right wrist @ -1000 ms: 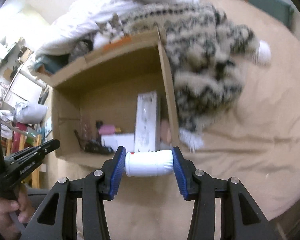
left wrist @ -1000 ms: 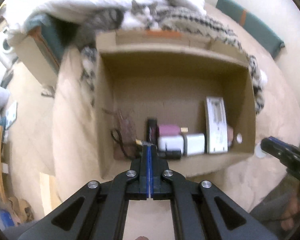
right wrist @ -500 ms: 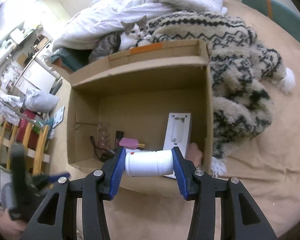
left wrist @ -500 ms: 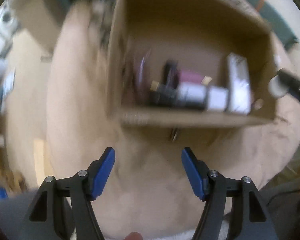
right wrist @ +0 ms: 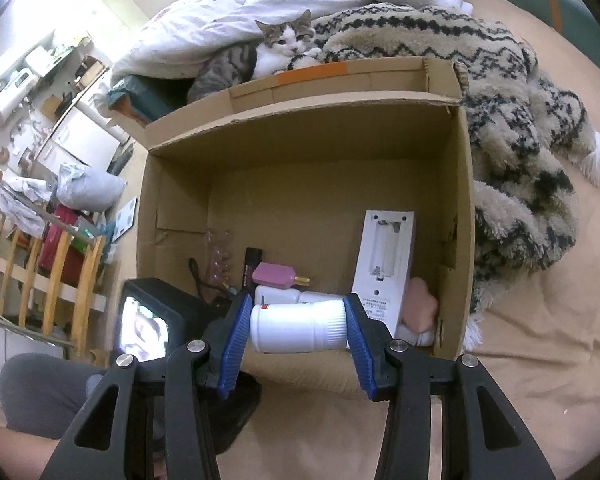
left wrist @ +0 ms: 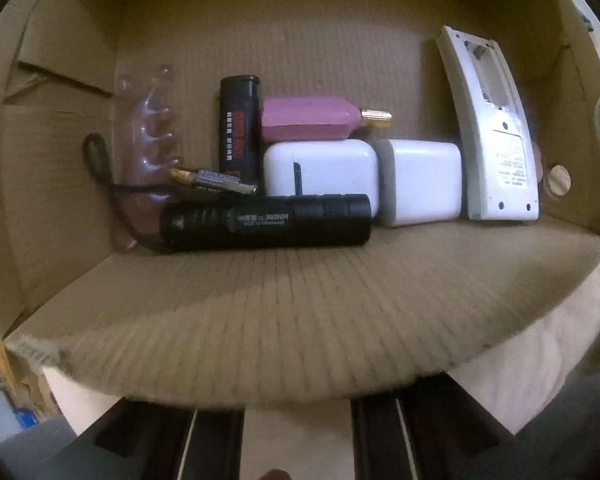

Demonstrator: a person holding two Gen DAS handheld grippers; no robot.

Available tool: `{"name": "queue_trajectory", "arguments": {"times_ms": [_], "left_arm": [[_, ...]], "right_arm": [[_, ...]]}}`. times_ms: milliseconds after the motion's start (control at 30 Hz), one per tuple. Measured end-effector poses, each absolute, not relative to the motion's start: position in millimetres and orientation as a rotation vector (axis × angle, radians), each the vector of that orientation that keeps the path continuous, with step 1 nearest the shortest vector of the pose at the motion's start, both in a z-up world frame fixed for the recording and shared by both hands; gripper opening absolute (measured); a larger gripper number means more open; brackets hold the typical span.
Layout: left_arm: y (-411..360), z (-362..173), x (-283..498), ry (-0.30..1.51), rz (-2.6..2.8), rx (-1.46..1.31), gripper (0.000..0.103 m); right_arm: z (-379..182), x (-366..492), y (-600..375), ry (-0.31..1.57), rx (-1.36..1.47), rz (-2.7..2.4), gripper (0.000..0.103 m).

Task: Organize rigid objects
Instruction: 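Lower pill bottle and battery into the box and open both tools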

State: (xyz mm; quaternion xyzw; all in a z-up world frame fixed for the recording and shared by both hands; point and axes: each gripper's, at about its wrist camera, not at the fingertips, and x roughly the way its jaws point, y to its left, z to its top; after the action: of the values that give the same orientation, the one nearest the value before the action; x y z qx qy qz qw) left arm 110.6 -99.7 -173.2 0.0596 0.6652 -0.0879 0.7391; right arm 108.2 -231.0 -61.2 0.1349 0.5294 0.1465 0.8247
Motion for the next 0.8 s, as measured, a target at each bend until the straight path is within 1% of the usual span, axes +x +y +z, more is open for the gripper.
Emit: {"name": "queue_trajectory", "arguments": {"times_ms": [100, 200, 500, 667, 800], "left_arm": [[-97.2, -165.0, 100.4, 1.448, -0.198, 0.134, 0.009], [-88.9, -146.2, 85.8, 1.427, -0.203, 0.106, 0.009], [-48.9, -58.7, 72.4, 1.208, -0.155, 0.026, 0.009], [-43.8, -22.4, 107.2, 1.084, -0.138, 0.014, 0.009], [-44.4, -15.2, 134.4, 1.056, -0.159, 0.008, 0.009]], "right_arm": [[-58.4, 111.2, -231.2, 1.11, 0.265, 0.288, 0.049], [-63.4, 116.1, -236.6, 1.129, 0.315, 0.28, 0.049], [-65.4, 116.2, -236.2, 1.142, 0.31, 0.263, 0.049], [-64.4, 117.9, -235.1, 1.144, 0.293, 0.251, 0.049], [-64.8, 125.9, -235.0, 1.162, 0.284, 0.251, 0.049]]}}
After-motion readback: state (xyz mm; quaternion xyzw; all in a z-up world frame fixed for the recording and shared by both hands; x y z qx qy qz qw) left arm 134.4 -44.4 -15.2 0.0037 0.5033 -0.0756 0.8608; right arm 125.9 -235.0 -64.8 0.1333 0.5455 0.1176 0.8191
